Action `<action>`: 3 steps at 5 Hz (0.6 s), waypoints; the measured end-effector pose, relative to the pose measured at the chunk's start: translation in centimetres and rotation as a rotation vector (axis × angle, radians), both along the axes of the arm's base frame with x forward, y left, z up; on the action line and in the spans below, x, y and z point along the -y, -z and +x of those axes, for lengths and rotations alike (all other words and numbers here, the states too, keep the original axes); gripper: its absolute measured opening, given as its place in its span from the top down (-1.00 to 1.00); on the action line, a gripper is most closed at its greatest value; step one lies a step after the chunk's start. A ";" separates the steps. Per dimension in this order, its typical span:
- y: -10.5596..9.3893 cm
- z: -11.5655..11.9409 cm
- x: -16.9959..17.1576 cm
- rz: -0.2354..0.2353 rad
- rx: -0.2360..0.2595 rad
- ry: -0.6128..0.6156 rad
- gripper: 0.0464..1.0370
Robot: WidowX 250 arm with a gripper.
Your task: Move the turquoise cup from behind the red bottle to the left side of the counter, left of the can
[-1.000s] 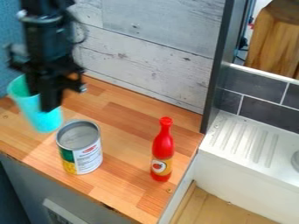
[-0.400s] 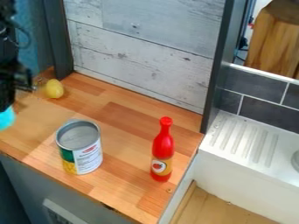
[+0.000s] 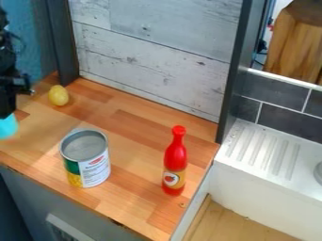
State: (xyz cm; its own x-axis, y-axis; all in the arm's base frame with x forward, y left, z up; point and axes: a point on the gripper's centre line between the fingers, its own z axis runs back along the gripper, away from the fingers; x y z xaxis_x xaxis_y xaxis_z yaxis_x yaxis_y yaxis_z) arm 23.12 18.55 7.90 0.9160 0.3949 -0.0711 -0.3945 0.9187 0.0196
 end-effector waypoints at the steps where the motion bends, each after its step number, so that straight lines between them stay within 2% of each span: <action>1: 0.4 0.3 -2.0 -0.024 0.001 0.018 0.88; 3: 2.0 1.5 -3.6 -0.073 -0.025 0.070 0.88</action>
